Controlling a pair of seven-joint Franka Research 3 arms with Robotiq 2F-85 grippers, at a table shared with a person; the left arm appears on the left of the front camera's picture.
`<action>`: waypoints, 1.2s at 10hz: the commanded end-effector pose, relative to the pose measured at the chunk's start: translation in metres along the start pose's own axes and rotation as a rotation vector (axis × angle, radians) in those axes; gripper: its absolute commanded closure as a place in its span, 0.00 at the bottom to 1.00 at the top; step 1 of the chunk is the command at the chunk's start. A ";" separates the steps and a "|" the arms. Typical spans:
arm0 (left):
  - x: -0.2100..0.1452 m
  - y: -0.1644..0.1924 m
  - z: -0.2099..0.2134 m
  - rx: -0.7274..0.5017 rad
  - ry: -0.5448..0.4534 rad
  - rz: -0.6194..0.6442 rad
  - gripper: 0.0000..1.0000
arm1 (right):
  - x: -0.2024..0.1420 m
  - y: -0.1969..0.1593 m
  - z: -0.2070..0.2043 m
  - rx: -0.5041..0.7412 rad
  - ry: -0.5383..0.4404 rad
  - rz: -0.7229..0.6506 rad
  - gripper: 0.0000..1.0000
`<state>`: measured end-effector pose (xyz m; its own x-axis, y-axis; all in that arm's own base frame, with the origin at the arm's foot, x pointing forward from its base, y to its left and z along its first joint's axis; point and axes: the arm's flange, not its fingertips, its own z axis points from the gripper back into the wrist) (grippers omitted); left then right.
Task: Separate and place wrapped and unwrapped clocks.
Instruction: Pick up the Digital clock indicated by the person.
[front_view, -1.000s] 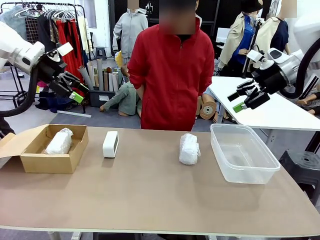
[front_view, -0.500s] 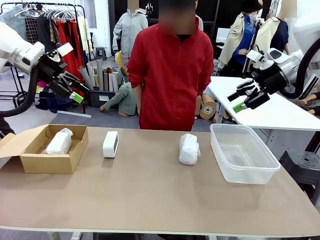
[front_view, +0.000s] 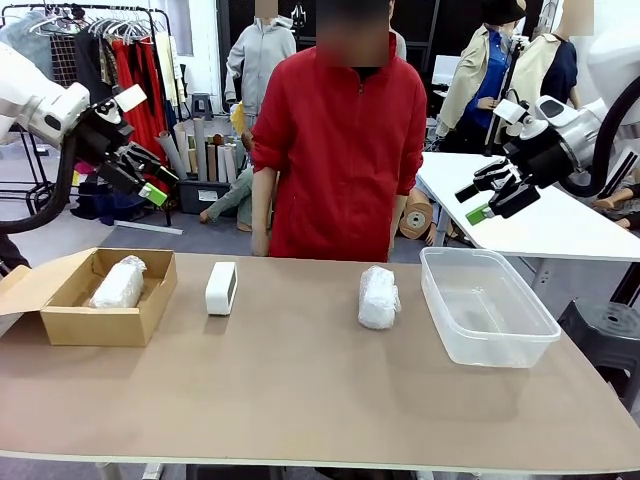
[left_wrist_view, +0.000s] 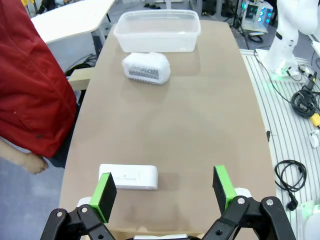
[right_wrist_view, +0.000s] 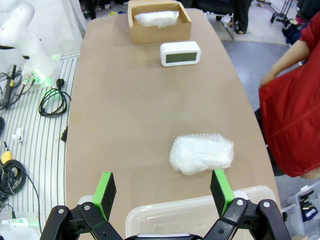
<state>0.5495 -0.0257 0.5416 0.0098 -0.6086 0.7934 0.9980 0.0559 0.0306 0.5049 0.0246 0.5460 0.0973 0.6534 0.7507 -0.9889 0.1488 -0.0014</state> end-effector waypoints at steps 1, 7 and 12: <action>0.001 -0.001 0.002 -0.005 -0.002 0.002 0.00 | 0.001 0.000 0.000 -0.002 -0.003 0.003 0.00; 0.001 -0.001 0.002 -0.005 -0.002 0.002 0.00 | 0.001 0.000 0.000 -0.002 -0.003 0.003 0.00; 0.001 -0.001 0.002 -0.005 -0.002 0.002 0.00 | 0.001 0.000 0.000 -0.002 -0.003 0.003 0.00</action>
<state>0.5495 -0.0257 0.5417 0.0097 -0.6086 0.7934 0.9980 0.0559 0.0306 0.5049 0.0246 0.5460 0.0973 0.6534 0.7507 -0.9889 0.1488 -0.0014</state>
